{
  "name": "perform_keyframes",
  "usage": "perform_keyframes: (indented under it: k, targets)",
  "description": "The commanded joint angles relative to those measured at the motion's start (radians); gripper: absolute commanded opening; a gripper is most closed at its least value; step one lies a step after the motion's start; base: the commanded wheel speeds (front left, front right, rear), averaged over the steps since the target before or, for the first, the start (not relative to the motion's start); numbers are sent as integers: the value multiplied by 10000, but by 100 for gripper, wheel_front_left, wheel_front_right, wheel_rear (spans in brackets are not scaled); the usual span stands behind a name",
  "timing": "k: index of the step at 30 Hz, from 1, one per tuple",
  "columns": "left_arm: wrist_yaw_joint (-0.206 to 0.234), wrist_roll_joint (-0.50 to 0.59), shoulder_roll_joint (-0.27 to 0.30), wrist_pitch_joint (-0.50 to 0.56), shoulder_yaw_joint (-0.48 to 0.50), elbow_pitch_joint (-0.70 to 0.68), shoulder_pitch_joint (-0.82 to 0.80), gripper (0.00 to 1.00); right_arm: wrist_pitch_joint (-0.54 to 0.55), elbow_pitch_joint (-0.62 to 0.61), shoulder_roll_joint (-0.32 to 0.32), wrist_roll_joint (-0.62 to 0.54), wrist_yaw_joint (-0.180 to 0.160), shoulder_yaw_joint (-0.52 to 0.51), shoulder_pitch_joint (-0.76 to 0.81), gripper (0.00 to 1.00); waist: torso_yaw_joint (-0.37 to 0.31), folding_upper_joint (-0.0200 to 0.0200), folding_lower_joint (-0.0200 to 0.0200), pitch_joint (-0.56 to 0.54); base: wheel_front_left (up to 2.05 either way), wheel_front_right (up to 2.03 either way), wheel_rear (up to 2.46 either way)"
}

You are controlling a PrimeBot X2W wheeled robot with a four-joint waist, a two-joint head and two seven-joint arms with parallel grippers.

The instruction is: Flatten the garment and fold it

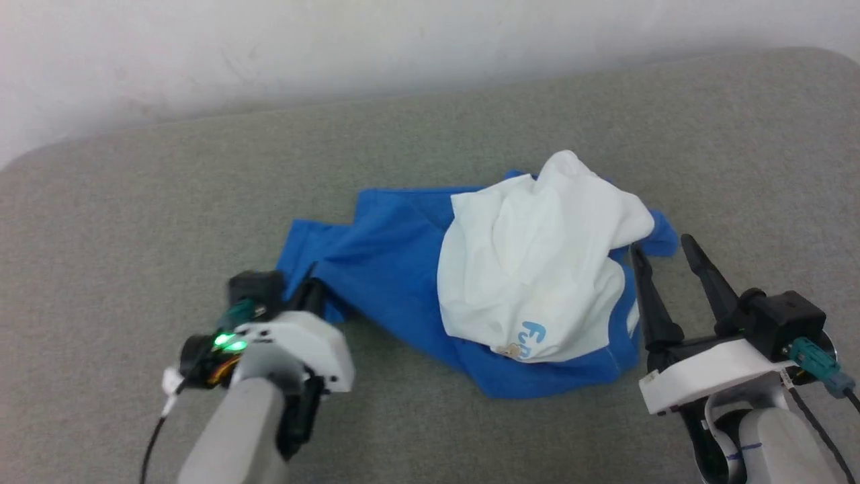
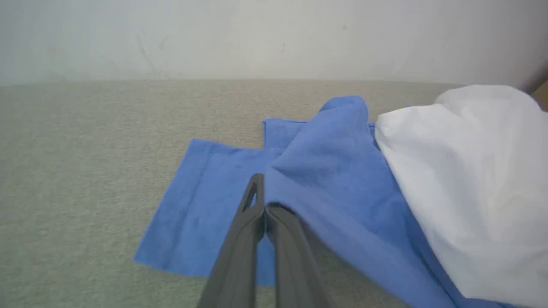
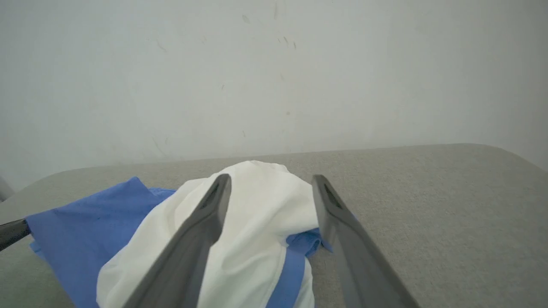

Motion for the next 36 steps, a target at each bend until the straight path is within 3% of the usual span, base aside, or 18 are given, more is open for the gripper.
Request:
perform_keyframes:
  k: [1, 8, 14, 15, 16, 17, 20, 26, 36]
  targets:
    - [176, -146, 219, -108, 248, -232, 326, 0, 5, -26, 13, -34, -9, -23, 36, 100, 258, 0, -1, -190, 0, 0, 0]
    - [1082, -853, 1000, 95, 1677, -1629, 1790, 0, 188, -165, 13, -115, -9, -153, 186, 100, 936, 0, -1, -416, 0, 0, 0]
    - [1724, -980, 1386, 520, 2240, -2018, 2573, 0, 378, -204, 13, -147, -9, -210, 221, 100, 1326, 0, -1, -487, 0, 0, 0]
    - [1774, -1013, 1366, 573, 2258, -2052, 2654, 4, 427, -199, 13, -147, -9, -211, 229, 100, 1369, 0, -1, -496, 0, 0, 0]
    - [1710, -1125, 1269, 588, 2237, -2148, 2710, 46, 488, -194, 13, -151, -9, -222, 244, 100, 1423, 0, -1, -503, 0, 0, 0]
    - [1543, -1386, 1075, 585, 2236, -2285, 2759, 100, 537, -196, 13, -156, -9, -233, 257, 100, 1466, 0, -1, -510, 0, 0, 0]
    - [884, -1854, 720, 657, 1915, -2648, 2905, 100, 634, -224, 13, -180, -9, -279, 311, 100, 1596, 0, -1, -545, 0, 0, 0]
    - [75, -1610, 459, 914, 694, -3243, 2852, 100, 746, -298, 13, -219, -9, -331, 360, 100, 1824, 0, -1, -644, 0, 0, 0]
    - [-609, -277, 406, 2175, -1603, -3413, 2193, 100, 794, -347, 13, -167, -9, -45, 287, 100, 1724, 0, -1, -576, 0, 0, 0]
